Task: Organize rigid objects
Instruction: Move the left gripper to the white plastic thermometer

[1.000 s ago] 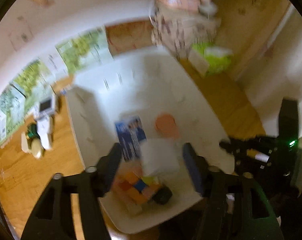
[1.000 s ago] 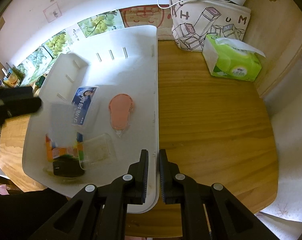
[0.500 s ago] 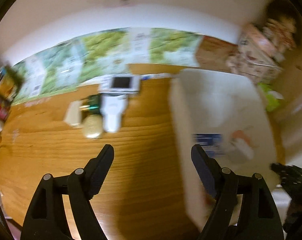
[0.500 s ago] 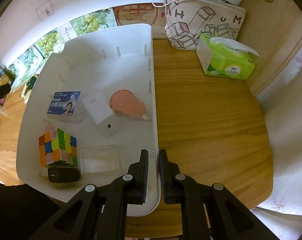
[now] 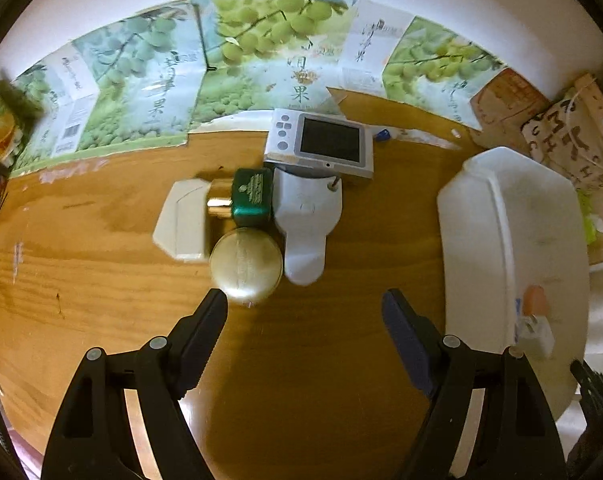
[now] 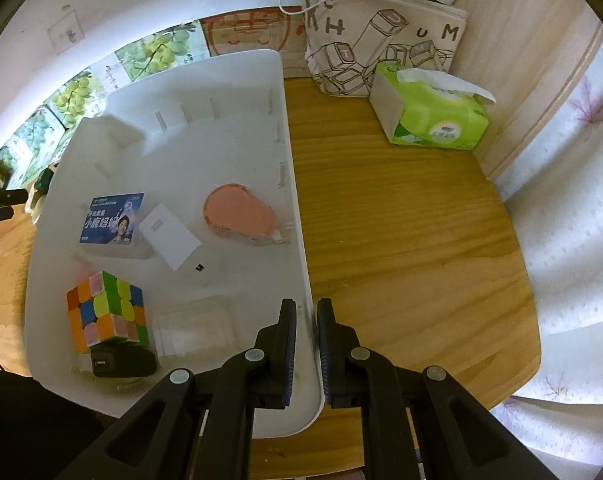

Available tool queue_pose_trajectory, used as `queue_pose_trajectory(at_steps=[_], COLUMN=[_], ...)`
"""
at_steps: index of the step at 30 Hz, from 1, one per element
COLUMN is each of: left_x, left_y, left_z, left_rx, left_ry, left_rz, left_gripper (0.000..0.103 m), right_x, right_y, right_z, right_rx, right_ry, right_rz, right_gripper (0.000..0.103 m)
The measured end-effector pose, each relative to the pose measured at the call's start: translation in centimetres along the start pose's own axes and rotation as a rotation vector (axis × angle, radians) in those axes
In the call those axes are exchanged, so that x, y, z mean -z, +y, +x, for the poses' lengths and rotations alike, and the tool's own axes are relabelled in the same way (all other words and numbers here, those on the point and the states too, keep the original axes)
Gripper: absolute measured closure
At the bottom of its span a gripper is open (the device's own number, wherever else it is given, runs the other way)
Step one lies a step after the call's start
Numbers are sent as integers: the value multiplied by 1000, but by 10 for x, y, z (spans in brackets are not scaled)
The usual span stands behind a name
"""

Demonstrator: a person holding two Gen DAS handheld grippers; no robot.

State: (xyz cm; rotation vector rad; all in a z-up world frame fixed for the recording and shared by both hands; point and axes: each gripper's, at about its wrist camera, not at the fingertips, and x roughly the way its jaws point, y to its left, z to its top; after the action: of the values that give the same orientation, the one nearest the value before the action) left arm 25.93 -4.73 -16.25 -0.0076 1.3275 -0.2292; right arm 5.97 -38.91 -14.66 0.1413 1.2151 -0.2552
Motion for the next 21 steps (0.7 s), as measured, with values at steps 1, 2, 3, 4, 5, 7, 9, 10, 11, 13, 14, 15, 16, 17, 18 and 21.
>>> queue_pose_trajectory(at_steps=[1,2,3,4,5,7,9,10,11,13,14,15,16,17,18,21], left_x=[-4,-7,-10,-14,-17,-22,-25,-27,-28,-30,-31,-33,-35,-36,-37,-43], left_y=[-2,-3,-4,-6,-7,-9,-10,-10,-9,-8,-9,-10,-10,-10,-11,-12], left_z=[5,9,14,20,23,32,38,41,45,50,50,51,52,54,55,60], left_rx=[-3,-7,-13,-16,-15,-16,-23,-27,-32,-41,-45,-48,-50,-56,-61,-75], left_ry=[9,20,34,48,54,65,76,82,87,88,76,70,70,71,69,68], left_rz=[0,-2,-6,-12,-15,-20,-22,-24,-28,-33,-32,-27,-25,-25,-24,-28], left_gripper=[21,21,21,21,21,22,22,22,22,22,22,22,22,22,22,23], right_x=[0,0,-1,-1,-1,-2,-3,-3,-3,-3,-3,-3,-3,-3,-3,-4], right_y=[0,0,1,1,2,2,3,3,3,3,4,4,3,3,3,3], right_z=[0,0,0,1,1,1,1,1,1,1,1,1,2,2,2,2], right_rx=[4,10,14,18,22,28,35,38,40,43,43,44,44,45,46,46], right_ry=[1,4,6,8,10,14,19,21,22,24,24,24,26,26,28,30], right_rz=[3,6,7,7,9,12,13,14,16,17,18,19,20,22,24,26], right_gripper=[91,91,91,91,91,91,91,91,91,91,91,91,91,91,91,90])
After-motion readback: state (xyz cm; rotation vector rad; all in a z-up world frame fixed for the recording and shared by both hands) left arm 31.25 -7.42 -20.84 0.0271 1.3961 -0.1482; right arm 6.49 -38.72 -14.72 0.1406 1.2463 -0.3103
